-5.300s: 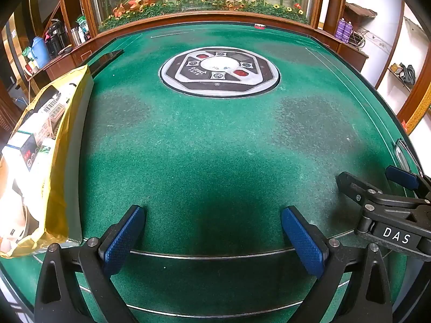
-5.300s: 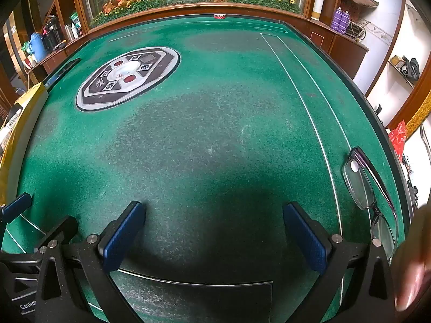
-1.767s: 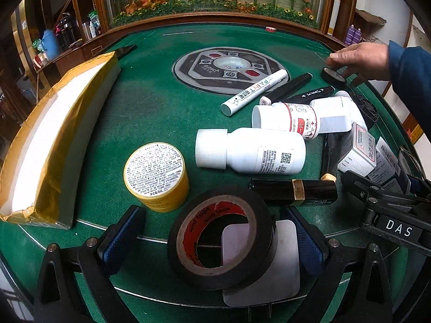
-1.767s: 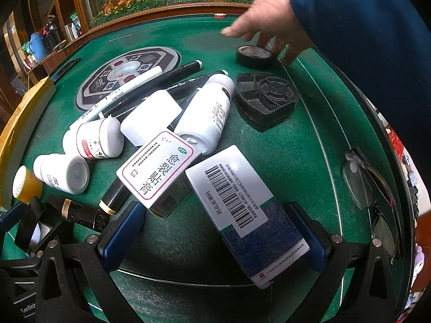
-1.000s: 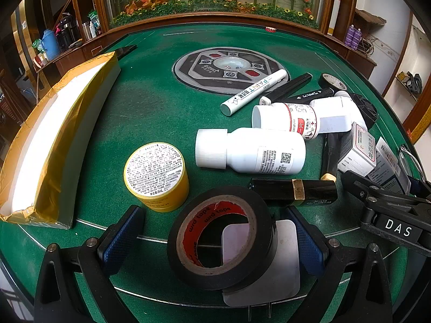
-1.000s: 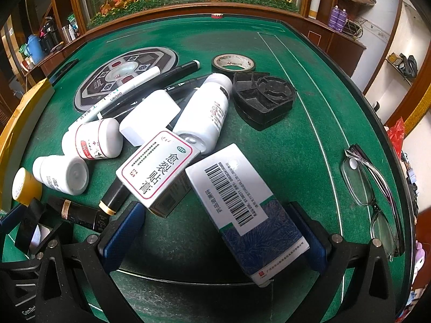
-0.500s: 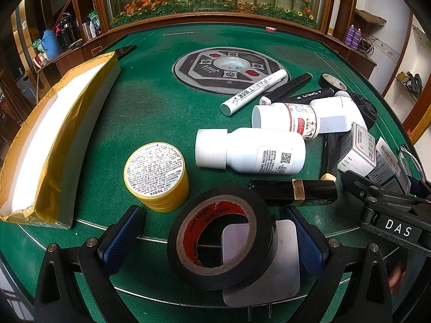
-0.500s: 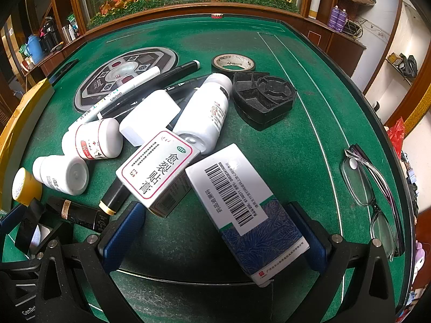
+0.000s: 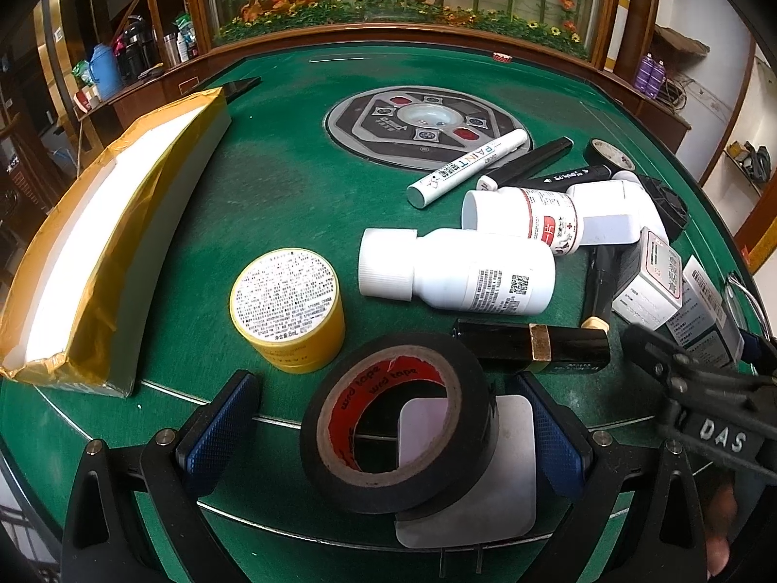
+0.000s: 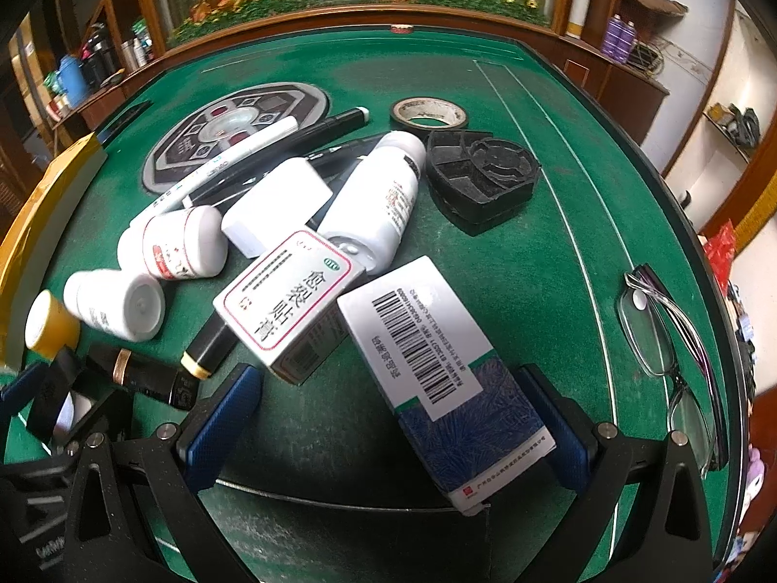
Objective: Organize rigid objects
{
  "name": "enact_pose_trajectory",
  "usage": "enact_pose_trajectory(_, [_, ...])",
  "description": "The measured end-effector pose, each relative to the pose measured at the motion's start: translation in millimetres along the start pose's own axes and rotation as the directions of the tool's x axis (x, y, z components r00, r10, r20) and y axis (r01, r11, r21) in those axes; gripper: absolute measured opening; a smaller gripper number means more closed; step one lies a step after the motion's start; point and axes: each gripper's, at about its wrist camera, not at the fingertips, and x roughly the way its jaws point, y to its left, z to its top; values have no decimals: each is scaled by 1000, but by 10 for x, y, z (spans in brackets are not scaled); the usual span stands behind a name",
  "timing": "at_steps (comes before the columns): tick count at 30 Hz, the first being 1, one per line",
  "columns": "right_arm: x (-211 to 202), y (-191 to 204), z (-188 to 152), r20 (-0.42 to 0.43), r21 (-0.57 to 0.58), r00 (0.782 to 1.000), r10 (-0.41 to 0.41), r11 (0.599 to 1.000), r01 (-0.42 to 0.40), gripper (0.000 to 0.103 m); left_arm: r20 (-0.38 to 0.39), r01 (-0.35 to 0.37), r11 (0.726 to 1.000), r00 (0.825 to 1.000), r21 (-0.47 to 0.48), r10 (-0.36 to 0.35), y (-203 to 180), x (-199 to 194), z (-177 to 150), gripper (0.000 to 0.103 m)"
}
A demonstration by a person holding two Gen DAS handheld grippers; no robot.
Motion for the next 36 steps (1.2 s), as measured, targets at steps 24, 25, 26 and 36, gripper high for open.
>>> enact_pose_trajectory(24, [-235,-199,-178,15,-93,978,209,974,-206,88,11,158,968,986,194,-163,230,-403,0,103])
enact_pose_trajectory(25, [-243,-200,-175,12,-99,979,202,975,-200,86,10,178,966,983,190,-183,259,-406,-32,103])
enact_pose_trajectory(26, [-234,-190,-164,9,-103,980,200,975,-198,84,9,194,963,980,188,-199,288,-402,-69,102])
enact_pose_trajectory(36, [-207,-237,-71,9,-92,981,193,977,-191,58,-7,316,938,948,143,-319,390,-363,-132,67])
